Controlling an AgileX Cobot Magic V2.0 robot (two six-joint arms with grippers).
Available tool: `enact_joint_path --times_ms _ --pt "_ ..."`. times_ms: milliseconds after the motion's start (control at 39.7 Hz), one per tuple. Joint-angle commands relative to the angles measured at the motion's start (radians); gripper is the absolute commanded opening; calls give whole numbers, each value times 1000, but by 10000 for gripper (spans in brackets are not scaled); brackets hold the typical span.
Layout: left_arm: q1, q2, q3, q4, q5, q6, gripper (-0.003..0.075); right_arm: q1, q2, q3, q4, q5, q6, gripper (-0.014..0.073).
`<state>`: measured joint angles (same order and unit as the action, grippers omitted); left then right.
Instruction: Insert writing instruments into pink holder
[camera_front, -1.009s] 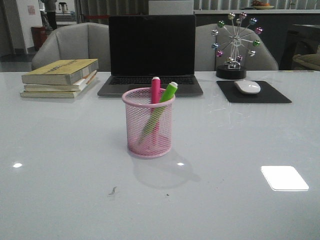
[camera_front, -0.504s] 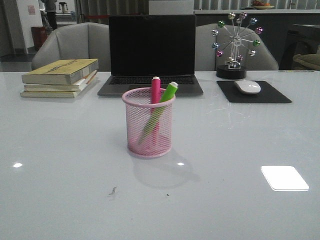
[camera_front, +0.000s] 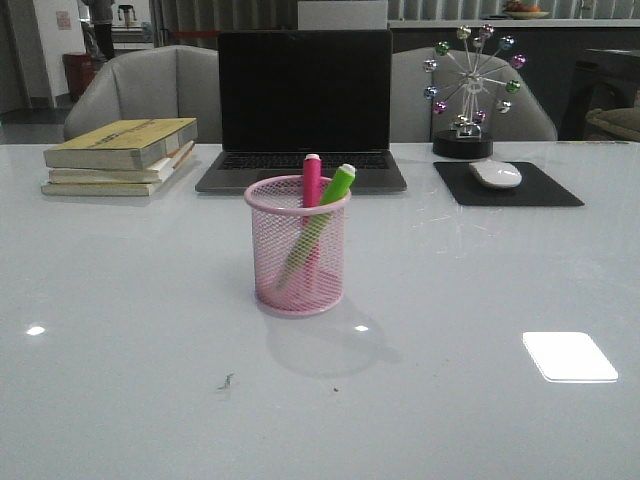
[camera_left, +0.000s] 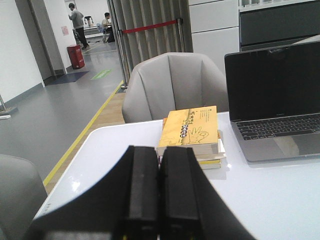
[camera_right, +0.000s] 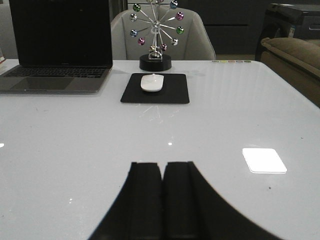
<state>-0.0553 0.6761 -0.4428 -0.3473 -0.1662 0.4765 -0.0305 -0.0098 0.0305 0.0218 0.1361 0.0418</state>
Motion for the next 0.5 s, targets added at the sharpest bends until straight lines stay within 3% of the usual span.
enact_joint_path --times_ms 0,479 --pt "3 -3 -29 -4 -82 1 92 -2 -20 1 -12 -64 1 57" --pt "3 -3 -29 -4 -82 1 92 -2 -19 1 -12 -51 1 57"
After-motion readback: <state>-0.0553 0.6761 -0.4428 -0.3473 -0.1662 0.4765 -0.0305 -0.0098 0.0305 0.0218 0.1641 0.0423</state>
